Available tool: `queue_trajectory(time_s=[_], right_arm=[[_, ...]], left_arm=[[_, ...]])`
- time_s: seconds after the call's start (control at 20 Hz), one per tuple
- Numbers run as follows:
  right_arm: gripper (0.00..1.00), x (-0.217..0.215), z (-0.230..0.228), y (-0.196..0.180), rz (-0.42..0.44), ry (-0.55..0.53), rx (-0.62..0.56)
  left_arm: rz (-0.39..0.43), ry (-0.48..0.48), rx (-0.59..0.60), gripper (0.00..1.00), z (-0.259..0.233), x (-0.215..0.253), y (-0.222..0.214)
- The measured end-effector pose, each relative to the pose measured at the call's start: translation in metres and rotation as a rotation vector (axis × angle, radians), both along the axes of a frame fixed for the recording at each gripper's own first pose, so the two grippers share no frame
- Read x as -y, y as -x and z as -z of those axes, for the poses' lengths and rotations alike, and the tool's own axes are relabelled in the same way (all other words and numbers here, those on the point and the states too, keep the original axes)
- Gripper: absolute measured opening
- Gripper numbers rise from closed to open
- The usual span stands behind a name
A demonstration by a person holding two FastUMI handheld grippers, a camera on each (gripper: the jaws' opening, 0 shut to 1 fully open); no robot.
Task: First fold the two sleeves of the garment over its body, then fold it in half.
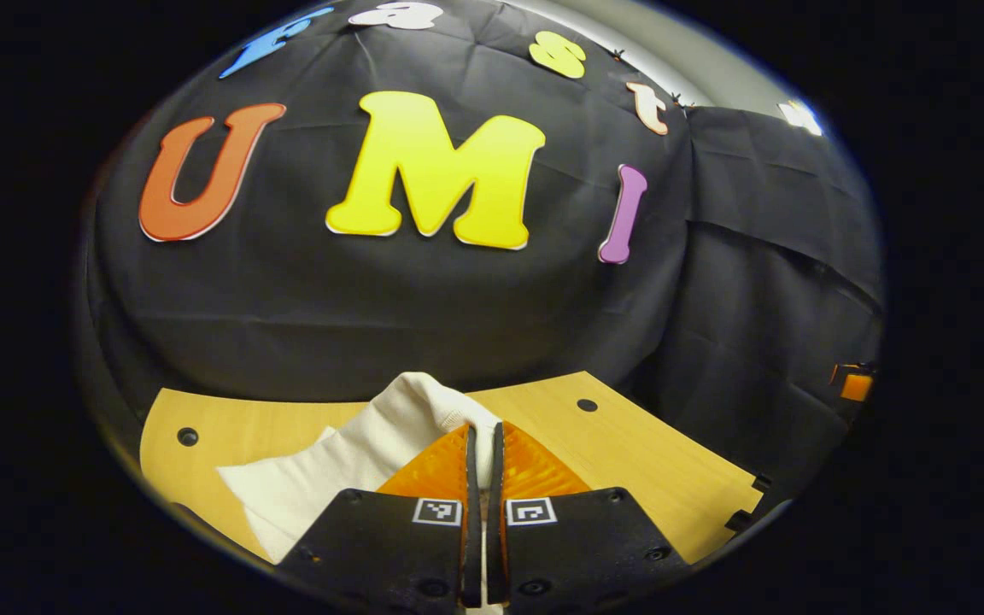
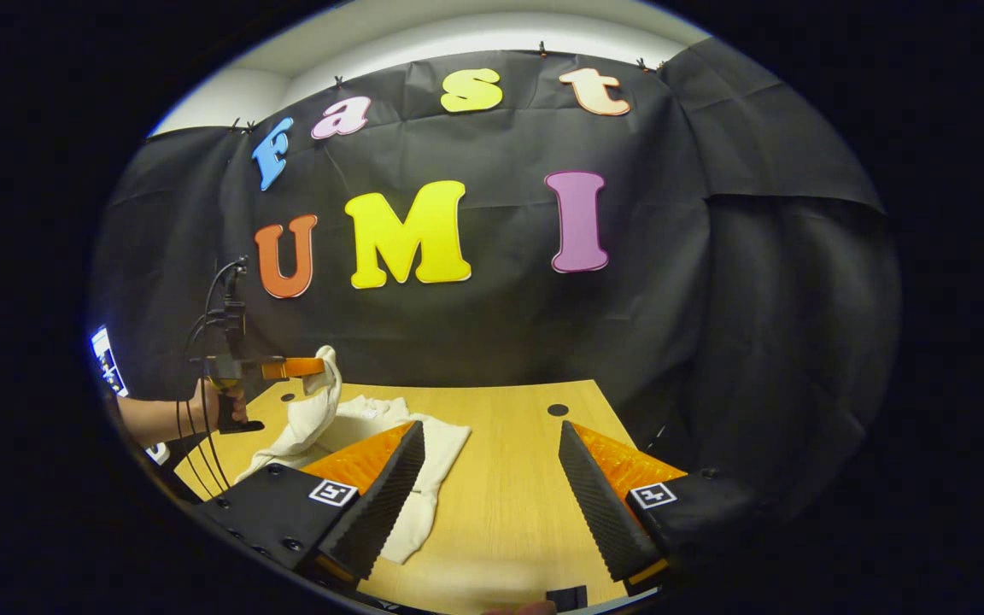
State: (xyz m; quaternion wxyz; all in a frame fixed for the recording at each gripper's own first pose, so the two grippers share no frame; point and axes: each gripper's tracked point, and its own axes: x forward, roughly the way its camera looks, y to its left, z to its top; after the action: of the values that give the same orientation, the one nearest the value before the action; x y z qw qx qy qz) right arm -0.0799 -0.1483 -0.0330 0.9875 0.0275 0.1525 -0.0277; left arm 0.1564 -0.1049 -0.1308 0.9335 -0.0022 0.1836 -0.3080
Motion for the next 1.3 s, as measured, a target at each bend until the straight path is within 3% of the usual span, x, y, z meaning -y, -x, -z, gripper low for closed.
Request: queue_trajectory(time_s=[0.6, 0.9, 1.05, 1.2, 1.3], right_arm=[[0.99, 0.021, 0.009, 0.024, 0.092, 0.082, -0.083], [0.99, 0.019, 0.016, 0.032, 0.097, 0.107, -0.124], [0.99, 0.014, 0.019, 0.027, 0.091, 0.091, -0.126], [0.99, 0.001, 0.019, 0.015, 0.055, 0.092, -0.117], [0.99, -0.011, 0.018, 0.005, 0.018, 0.093, -0.104]], left_arm=[[0.108, -0.139, -0.211, 0.05, 0.146, 0.070, 0.001], [0.094, -0.137, -0.332, 0.12, 0.192, 0.081, 0.005], [0.109, -0.102, -0.327, 0.32, 0.183, 0.090, 0.013], [0.105, -0.137, -0.257, 0.51, 0.167, 0.080, 0.017], [0.099, -0.160, -0.224, 0.95, 0.156, 0.069, 0.026]])
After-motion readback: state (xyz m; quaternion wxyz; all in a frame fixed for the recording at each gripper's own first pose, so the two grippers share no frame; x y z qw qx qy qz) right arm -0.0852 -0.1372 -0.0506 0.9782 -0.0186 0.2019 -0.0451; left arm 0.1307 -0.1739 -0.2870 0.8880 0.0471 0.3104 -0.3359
